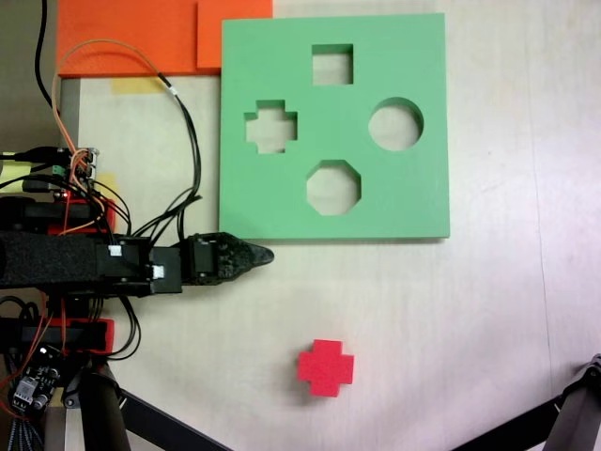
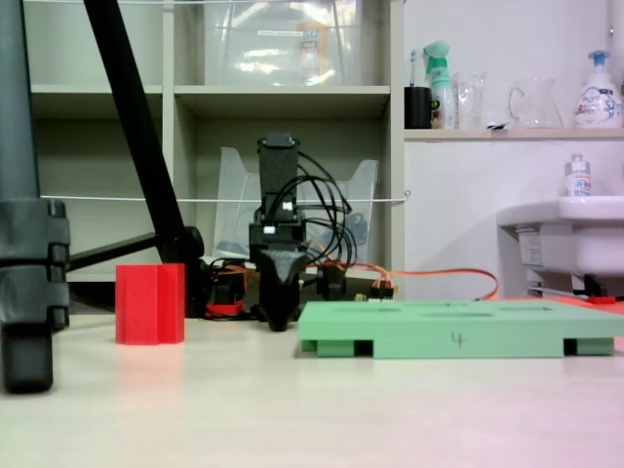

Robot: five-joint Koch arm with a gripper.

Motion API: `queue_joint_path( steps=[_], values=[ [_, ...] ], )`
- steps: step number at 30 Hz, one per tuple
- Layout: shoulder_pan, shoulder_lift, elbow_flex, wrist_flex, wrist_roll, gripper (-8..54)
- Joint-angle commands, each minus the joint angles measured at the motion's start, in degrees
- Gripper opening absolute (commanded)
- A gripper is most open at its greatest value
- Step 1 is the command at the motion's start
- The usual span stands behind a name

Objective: Put the cross columnar block into the corresponding hole

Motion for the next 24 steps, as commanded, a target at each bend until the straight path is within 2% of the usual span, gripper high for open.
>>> queue_joint_path(
  steps=[1, 10, 11, 15, 17, 24],
  values=[
    [-0.35, 3.69, 3.96, 1.14, -0.88, 34.7],
    [-0.44, 3.69, 3.96, 1.05, -0.44, 35.2],
    [0.35, 3.69, 3.96, 0.53, 3.69, 35.6],
    [5.36, 3.69, 3.96, -8.88, 33.13, 35.3],
    [10.72, 3.69, 2.72, -16.26, 44.91, 32.8],
    [20.48, 3.78, -11.6, -2.55, 61.17, 30.2]
  ],
)
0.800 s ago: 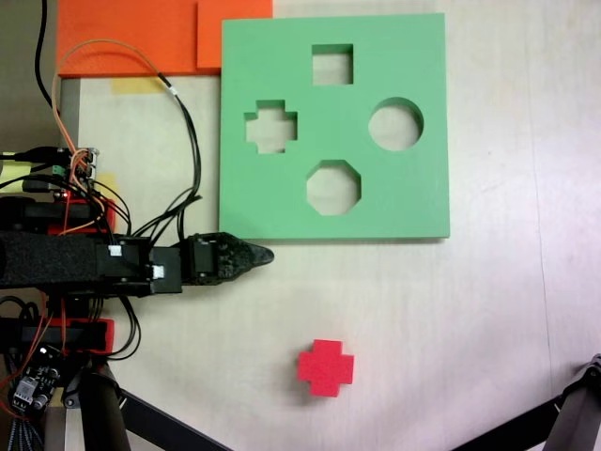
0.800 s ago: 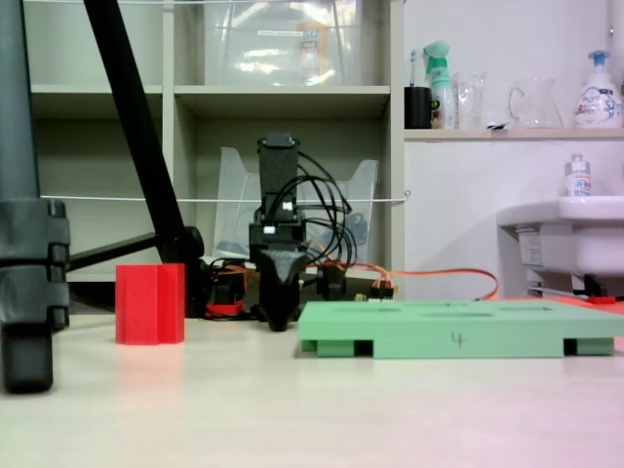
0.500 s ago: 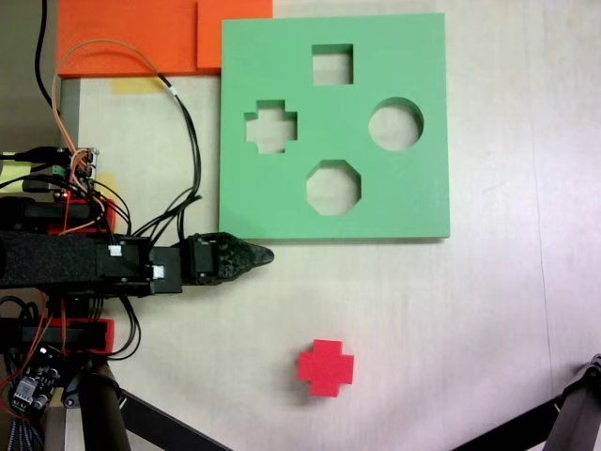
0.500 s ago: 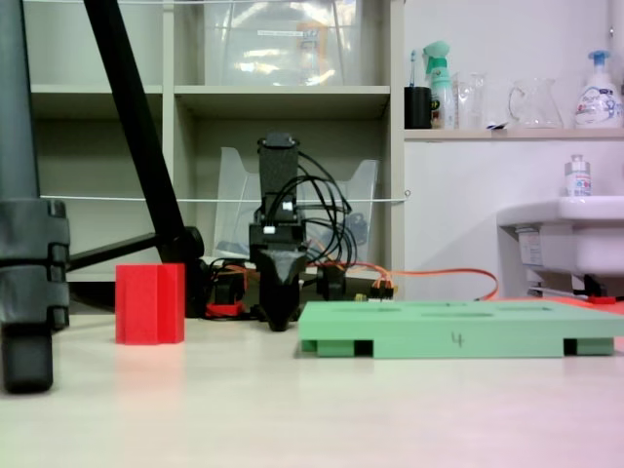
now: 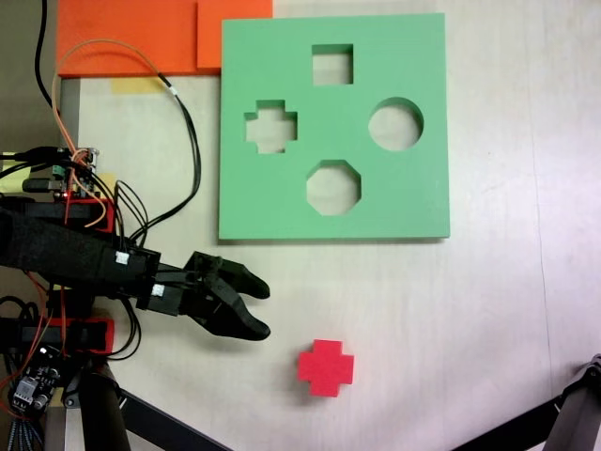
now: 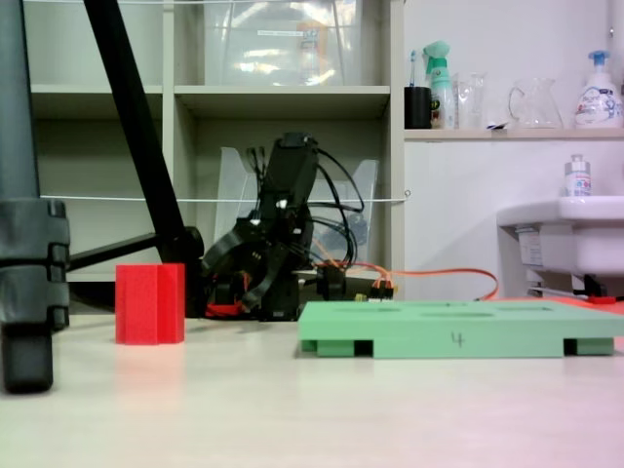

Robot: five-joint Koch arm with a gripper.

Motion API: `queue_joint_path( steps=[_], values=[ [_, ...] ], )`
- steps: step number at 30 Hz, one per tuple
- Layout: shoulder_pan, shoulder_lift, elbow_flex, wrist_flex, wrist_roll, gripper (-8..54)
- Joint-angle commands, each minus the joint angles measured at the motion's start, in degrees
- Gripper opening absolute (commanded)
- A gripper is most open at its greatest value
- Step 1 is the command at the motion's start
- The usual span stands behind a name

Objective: Put the cross columnar block into the corresponding hole

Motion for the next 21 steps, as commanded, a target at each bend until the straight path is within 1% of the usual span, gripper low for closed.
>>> queue_joint_path(
  steps=[1, 2, 4, 5, 7, 9, 11, 14, 17, 18, 20, 21],
  values=[
    [1.85, 3.78, -7.29, 8.61, 6.68, 30.2],
    [2.29, 3.78, -13.45, 19.34, 12.04, 30.2],
    [2.46, 3.78, -22.94, 34.89, 17.23, 30.2],
    [2.29, 3.78, -26.63, 39.81, 19.07, 30.1],
    [2.46, 3.69, -32.52, 46.23, 22.32, 26.6],
    [3.6, 0.97, -39.11, 51.15, 23.73, 25.6],
    [5.71, -5.63, -50.63, 61.96, 24.26, 24.5],
    [7.12, -18.19, -70.49, 81.65, 24.52, 23.9],
    [9.05, -29.44, -86.31, 94.13, 23.03, 23.9],
    [9.67, -31.73, -88.95, 95.45, 21.97, 25.6],
    [9.76, -34.45, -91.76, 95.71, 21.53, 39.4],
    [9.76, -35.24, -92.29, 95.71, 21.53, 44.8]
  ],
)
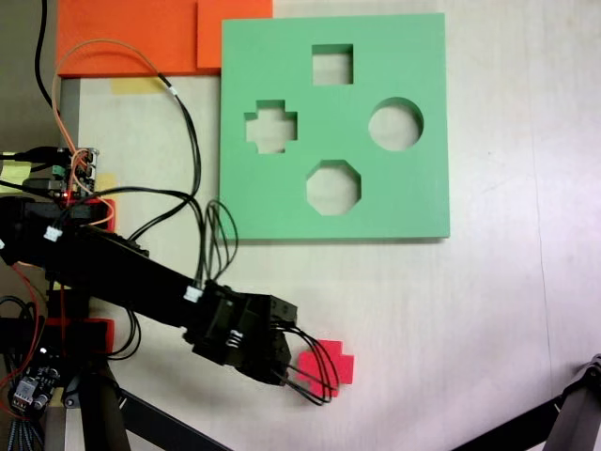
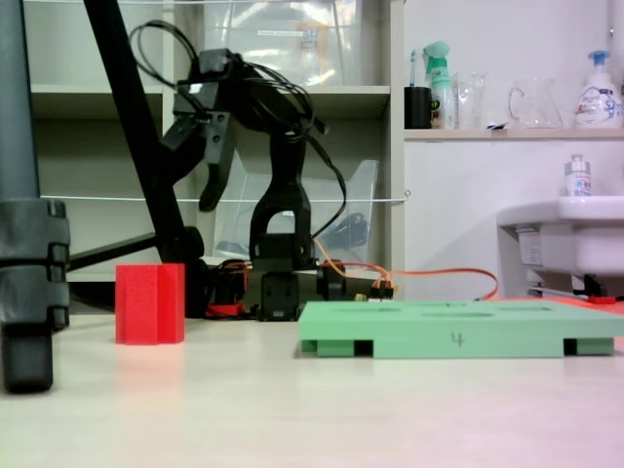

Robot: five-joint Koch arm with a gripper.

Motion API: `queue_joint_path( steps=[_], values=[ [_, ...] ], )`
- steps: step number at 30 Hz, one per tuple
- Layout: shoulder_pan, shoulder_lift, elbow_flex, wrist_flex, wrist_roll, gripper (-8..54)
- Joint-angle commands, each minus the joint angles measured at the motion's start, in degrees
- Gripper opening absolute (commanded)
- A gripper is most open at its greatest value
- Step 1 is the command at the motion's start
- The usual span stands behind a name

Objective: Put the cross columnar block into the corresponding hole

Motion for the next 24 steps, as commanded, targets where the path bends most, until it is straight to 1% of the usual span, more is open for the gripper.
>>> queue_joint_path(
  steps=[1, 8, 10, 15, 24],
  values=[
    [0.97, -0.18, -3.08, 1.41, -0.18, 47.7],
    [1.85, -7.12, -6.59, 0.97, -2.55, 48.4],
    [0.97, -8.61, -6.86, -0.79, -2.55, 52.1],
    [0.0, -13.45, -8.09, -3.52, -2.55, 52.2],
    [-0.53, -17.93, -8.17, -7.82, -2.29, 52.2]
  ],
)
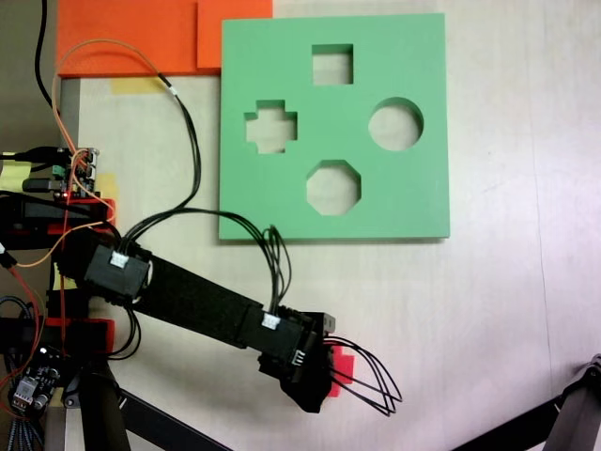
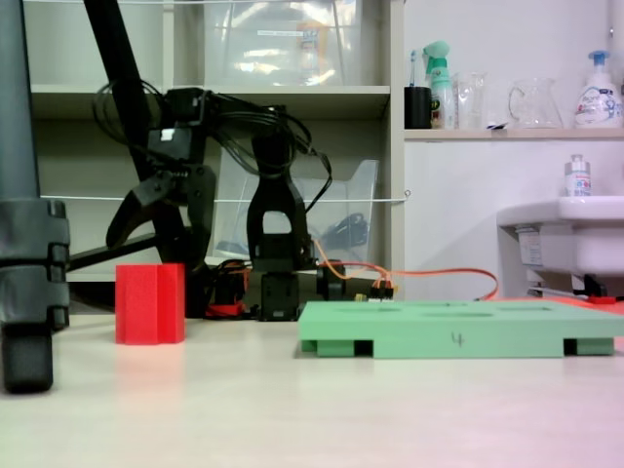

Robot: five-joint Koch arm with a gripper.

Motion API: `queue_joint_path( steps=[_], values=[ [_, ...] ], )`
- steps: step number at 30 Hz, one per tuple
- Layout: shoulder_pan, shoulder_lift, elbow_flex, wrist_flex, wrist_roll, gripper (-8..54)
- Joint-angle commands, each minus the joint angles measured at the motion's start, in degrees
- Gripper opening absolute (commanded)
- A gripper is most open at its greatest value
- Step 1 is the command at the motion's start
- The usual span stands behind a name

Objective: Put the cross columnar block into the corresponding hole

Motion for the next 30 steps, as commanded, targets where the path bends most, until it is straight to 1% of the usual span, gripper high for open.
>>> queue_joint_path(
  steps=[1, 10, 11, 13, 14, 17, 20, 24, 26, 30],
  values=[
    [0.35, 0.35, -3.16, -3.08, 0.7, 52.2],
    [0.88, -4.48, -3.08, -3.96, 0.79, 51.9],
    [0.88, -4.75, -2.99, -3.69, 0.97, 48.3],
    [0.88, -5.36, -2.72, -2.72, 3.08, 35.9],
    [0.88, -5.89, -2.72, -2.46, 3.25, 34.1],
    [0.88, -7.21, -2.81, -1.58, 3.25, 33.5],
    [0.88, -8.09, -2.81, 0.26, 3.25, 31.3],
    [0.53, -8.09, -3.25, 3.87, 3.52, 25.5],
    [0.0, -5.71, -3.52, 6.5, 3.78, 23.4],
    [-2.11, -0.79, -4.92, 11.34, 5.45, 22.9]
  ],
)
